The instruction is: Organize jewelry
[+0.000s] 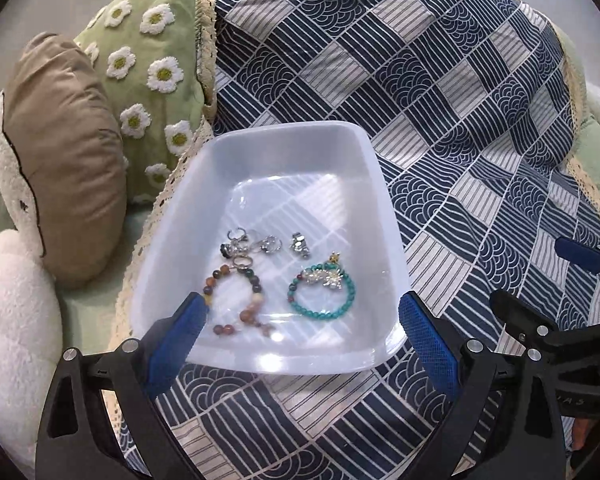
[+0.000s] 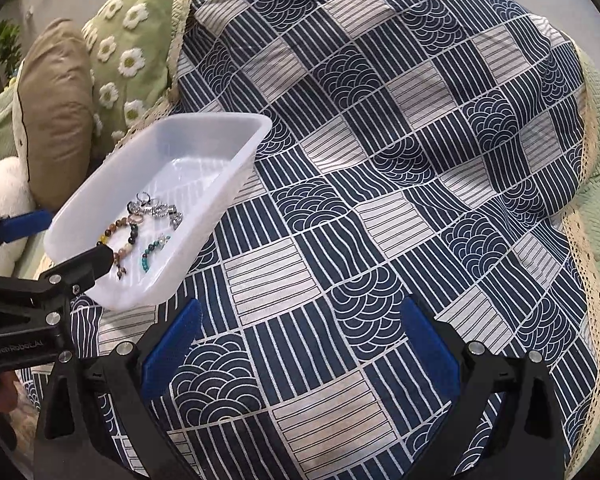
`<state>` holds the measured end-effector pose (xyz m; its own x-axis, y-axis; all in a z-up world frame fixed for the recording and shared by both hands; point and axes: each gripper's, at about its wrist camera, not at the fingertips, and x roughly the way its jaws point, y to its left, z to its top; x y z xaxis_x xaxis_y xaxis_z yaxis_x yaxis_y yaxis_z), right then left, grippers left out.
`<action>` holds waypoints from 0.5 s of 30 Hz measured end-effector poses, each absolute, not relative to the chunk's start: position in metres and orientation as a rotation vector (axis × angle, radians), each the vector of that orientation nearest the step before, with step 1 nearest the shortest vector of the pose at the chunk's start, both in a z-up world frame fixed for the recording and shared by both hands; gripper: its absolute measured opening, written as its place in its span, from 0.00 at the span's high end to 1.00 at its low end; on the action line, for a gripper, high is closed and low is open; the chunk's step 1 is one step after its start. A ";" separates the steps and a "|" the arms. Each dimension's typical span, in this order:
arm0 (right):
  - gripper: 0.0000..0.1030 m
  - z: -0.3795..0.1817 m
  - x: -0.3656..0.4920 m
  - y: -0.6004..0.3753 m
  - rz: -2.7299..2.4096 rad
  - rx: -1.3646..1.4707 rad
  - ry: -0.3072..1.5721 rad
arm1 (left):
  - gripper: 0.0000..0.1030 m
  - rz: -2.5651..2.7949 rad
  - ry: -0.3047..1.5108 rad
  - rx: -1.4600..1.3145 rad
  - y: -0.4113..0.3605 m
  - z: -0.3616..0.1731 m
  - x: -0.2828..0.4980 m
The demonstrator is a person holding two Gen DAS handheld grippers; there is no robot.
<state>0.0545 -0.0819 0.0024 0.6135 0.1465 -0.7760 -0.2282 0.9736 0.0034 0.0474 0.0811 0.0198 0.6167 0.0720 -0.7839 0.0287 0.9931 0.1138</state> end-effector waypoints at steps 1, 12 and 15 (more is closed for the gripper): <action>0.05 0.003 0.054 -0.081 0.217 -0.103 0.881 | 0.10 0.025 0.909 0.123 0.081 0.020 0.047; 0.05 0.006 0.053 -0.083 0.213 -0.102 0.871 | 0.10 0.010 0.920 0.106 0.081 0.019 0.048; 0.05 0.007 0.053 -0.084 0.214 -0.100 0.869 | 0.10 0.008 0.921 0.104 0.081 0.019 0.048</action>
